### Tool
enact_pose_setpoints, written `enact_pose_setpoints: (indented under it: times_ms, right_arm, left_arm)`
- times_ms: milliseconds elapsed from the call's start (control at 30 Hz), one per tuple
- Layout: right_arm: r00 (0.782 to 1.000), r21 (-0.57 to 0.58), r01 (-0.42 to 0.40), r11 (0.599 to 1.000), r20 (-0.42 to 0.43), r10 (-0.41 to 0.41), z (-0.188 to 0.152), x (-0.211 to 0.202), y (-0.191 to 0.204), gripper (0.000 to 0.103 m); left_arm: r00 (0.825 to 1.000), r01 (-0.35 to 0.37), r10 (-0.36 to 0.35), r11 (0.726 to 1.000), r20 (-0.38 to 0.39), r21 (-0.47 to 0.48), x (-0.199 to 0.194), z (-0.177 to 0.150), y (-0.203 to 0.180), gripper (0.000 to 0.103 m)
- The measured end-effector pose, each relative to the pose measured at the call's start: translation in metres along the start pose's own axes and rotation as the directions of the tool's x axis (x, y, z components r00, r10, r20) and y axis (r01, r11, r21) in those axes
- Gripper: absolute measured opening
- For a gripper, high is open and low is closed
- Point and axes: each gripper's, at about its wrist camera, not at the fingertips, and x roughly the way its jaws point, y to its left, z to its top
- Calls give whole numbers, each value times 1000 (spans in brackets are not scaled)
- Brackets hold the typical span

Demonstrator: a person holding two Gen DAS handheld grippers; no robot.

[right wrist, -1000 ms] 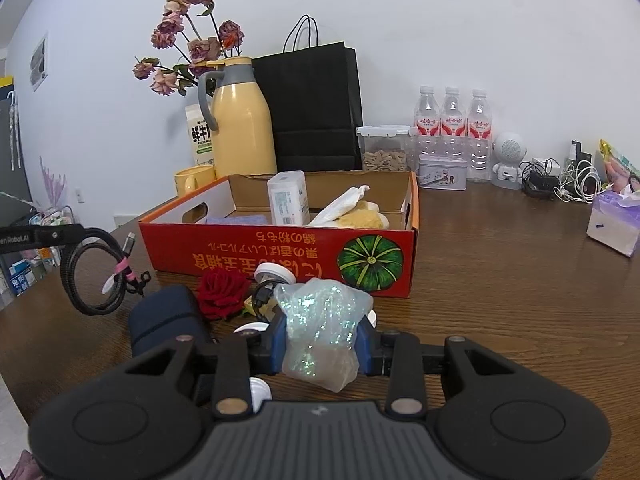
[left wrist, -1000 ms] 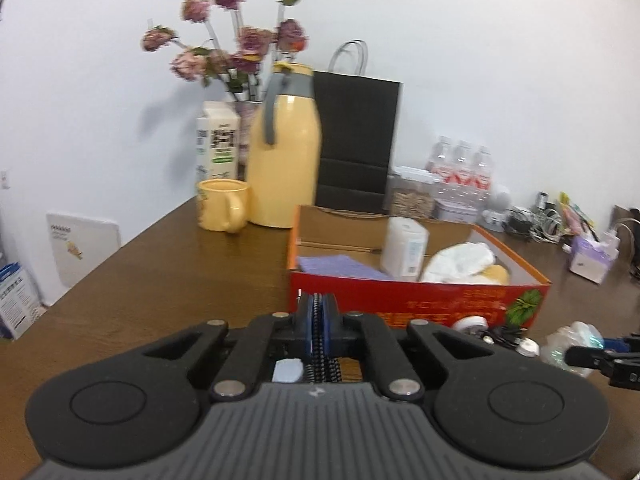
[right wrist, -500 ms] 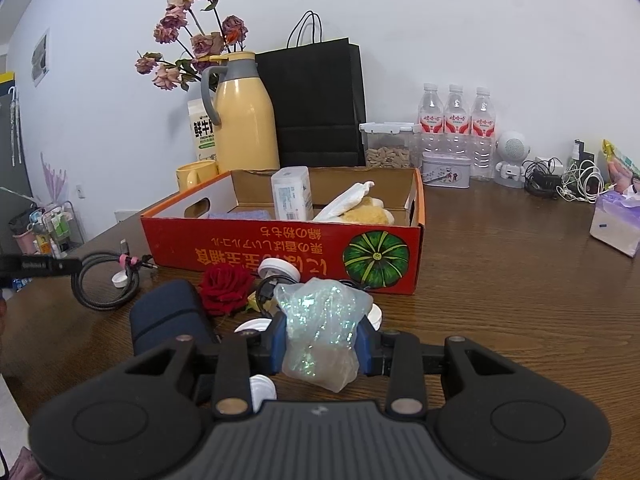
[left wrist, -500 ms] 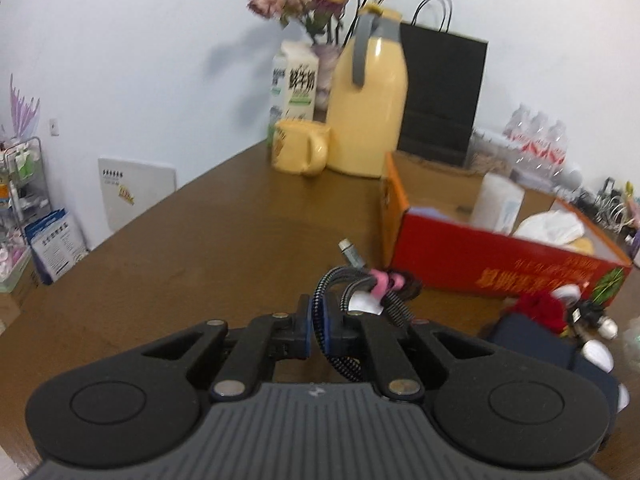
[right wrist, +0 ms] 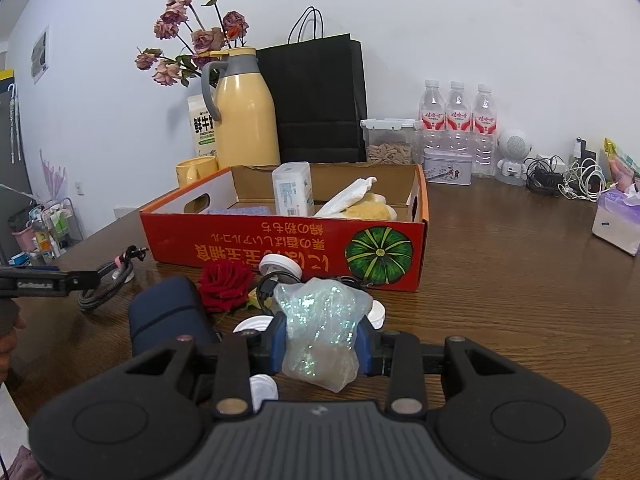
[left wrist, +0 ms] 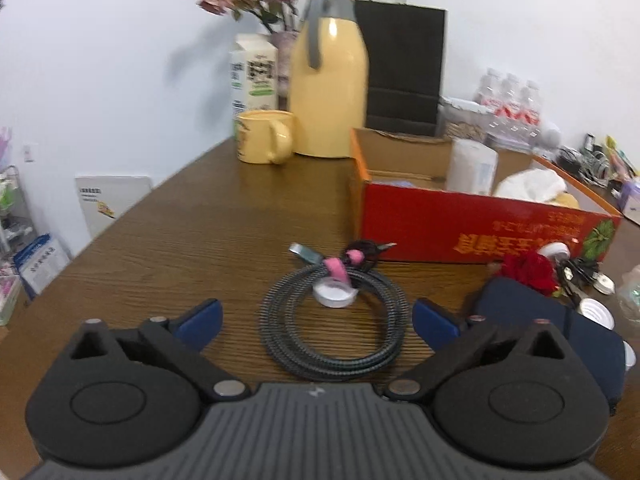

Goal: Organize objects
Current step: 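Grasp the black braided cable with the left tool and lift it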

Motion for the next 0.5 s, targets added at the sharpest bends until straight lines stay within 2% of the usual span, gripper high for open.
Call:
enact_pose_setpoints:
  times_ms: [100,233,500]
  right_arm:
    - [1000,1,1,1000,1,-1,0,0,-1,33]
    - [1000,1,1,1000,3,-1,-1,-1,-1,33]
    - [1000,4,-4,1000,9,4,-1,-3,0,33]
  left_arm:
    - [999,21,-20,999,-46,36,13,2,-10,103]
    - [994,-24,31,998,-104,62,33,5,-17,103]
    - [990,-25,26,1000,-138,10,46,8,-9,103]
